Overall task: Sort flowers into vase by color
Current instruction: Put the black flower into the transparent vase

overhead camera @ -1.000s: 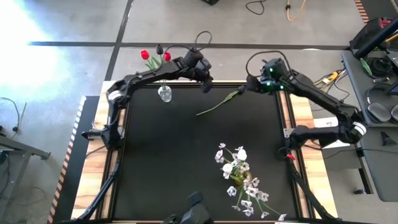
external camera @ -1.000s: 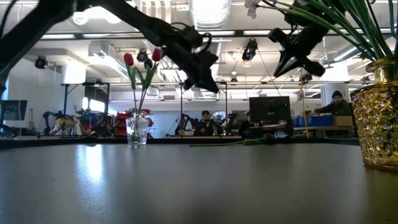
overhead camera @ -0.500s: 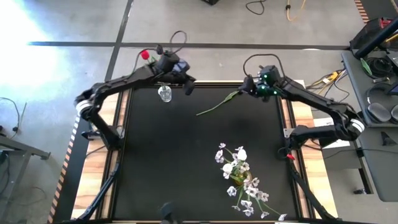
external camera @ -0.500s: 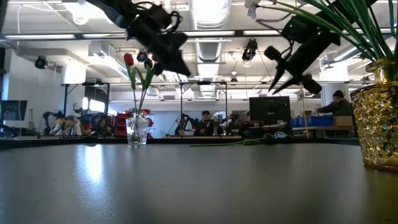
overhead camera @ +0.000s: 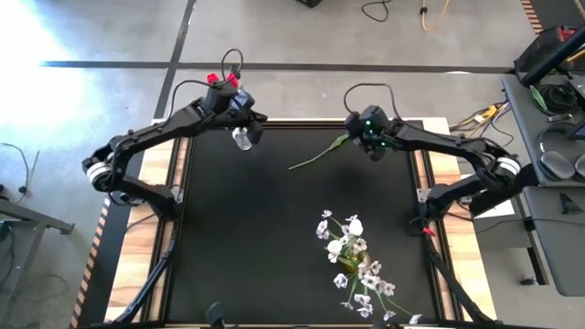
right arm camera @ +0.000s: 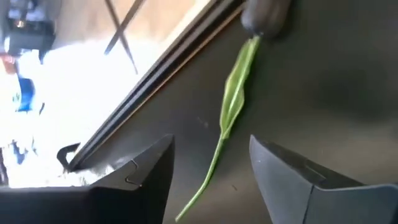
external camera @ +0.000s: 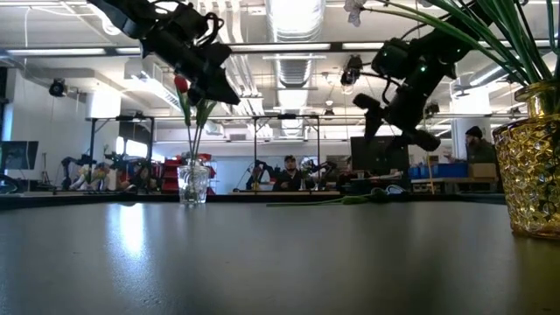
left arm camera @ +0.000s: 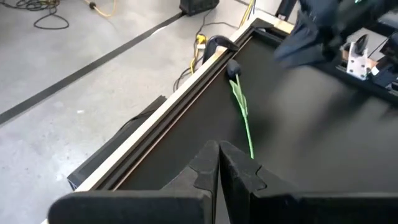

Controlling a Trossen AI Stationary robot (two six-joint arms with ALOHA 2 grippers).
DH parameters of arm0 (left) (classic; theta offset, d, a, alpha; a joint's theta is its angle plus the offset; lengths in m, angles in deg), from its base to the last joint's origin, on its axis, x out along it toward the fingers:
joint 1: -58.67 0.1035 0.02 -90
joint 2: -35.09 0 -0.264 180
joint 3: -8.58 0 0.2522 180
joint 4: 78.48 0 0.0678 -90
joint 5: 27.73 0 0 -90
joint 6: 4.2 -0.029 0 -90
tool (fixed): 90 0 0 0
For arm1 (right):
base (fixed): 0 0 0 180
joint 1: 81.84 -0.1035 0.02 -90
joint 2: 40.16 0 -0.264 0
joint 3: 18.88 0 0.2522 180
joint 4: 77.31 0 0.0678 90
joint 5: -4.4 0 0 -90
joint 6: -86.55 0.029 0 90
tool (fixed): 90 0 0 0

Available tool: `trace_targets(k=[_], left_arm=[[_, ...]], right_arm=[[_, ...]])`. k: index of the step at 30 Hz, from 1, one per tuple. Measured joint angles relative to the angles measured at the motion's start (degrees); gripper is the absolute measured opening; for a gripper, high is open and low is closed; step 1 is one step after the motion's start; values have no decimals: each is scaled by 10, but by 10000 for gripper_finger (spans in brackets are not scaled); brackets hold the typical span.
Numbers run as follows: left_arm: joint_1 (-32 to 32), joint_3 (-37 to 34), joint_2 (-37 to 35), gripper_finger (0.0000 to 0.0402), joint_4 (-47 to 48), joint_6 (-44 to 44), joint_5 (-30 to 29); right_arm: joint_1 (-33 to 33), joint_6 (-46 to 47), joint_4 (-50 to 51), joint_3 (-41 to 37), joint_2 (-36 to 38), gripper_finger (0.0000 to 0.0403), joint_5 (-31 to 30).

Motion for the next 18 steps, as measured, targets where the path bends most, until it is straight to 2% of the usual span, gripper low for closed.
trace_targets(k=[5, 18], left_arm=[[22, 0, -6, 0, 0, 0, 28], [47, -1, -6, 0, 4, 2, 59]], right_arm=[[-9, 58, -15, 0, -53, 203, -7], [-10, 176, -102, 0, -170, 203, -22]])
